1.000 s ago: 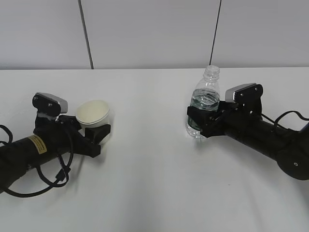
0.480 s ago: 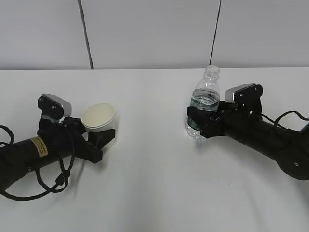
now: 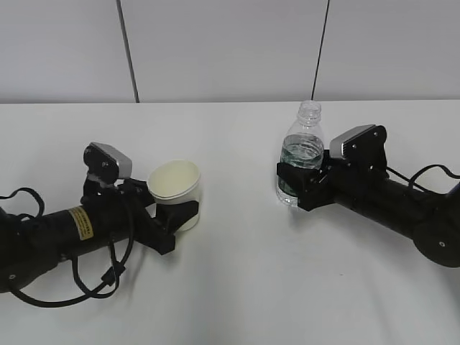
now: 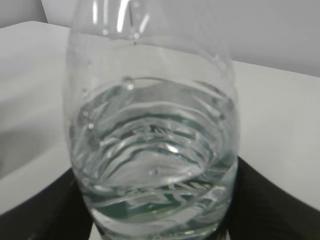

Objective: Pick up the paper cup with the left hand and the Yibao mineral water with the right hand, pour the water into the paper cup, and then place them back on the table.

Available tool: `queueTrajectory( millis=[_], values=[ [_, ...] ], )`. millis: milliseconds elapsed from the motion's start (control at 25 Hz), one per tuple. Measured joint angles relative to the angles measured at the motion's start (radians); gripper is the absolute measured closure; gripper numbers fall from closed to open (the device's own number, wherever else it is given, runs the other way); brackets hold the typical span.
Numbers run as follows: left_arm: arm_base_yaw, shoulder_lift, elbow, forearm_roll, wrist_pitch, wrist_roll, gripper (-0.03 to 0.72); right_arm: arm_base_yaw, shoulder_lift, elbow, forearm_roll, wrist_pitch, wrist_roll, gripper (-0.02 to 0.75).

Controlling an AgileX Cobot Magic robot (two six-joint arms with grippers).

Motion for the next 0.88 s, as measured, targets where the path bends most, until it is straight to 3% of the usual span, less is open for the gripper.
queueTrajectory(
  millis=[360,880],
  values=[
    [-0.091,0.000,-0.025,0.000,0.000,0.000,0.273,0.000,-0.034,-0.006,-0.015,0.032,-0.026,0.227],
    [-0.097,-0.024,-0.071,0.004,0.003,-0.077,0.275,0.000,-0.126,-0.129,-0.168,0.221,-0.029,0.228]
  ],
)
